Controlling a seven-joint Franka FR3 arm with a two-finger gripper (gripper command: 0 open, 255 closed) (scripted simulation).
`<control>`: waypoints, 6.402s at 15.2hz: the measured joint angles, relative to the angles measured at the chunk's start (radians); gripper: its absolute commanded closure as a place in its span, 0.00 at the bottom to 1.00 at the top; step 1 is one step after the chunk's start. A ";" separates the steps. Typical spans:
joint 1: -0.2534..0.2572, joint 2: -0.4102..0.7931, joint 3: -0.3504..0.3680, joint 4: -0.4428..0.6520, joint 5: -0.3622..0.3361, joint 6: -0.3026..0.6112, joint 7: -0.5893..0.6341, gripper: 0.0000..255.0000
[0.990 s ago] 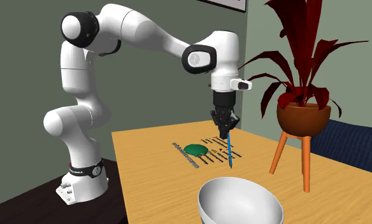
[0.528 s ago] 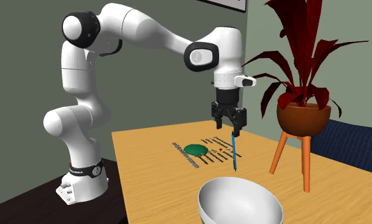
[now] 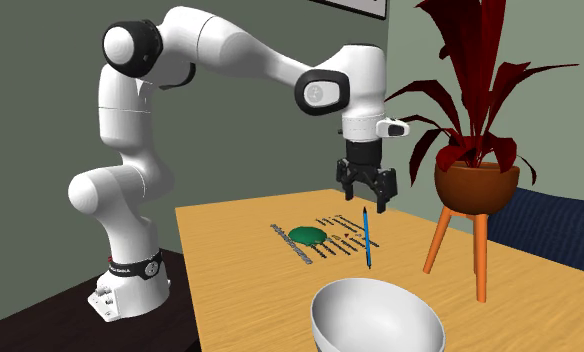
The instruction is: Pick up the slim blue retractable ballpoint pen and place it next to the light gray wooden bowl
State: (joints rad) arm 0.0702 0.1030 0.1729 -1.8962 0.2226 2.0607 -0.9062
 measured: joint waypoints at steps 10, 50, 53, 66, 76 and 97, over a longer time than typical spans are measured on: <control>0.003 0.014 0.003 -0.015 0.001 0.030 -0.001 1.00; -0.003 -0.011 -0.002 0.356 -0.022 -0.359 0.075 1.00; -0.003 -0.003 -0.002 0.407 -0.024 -0.401 0.083 1.00; 0.003 0.074 0.001 0.688 -0.038 -0.602 0.128 1.00; -0.075 -0.163 -0.056 0.440 0.007 -0.615 0.003 1.00; -0.159 -0.488 -0.178 -0.030 0.002 -0.520 -0.229 1.00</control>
State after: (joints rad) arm -0.0883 -0.3851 -0.0052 -1.9266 0.2244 1.5404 -1.1356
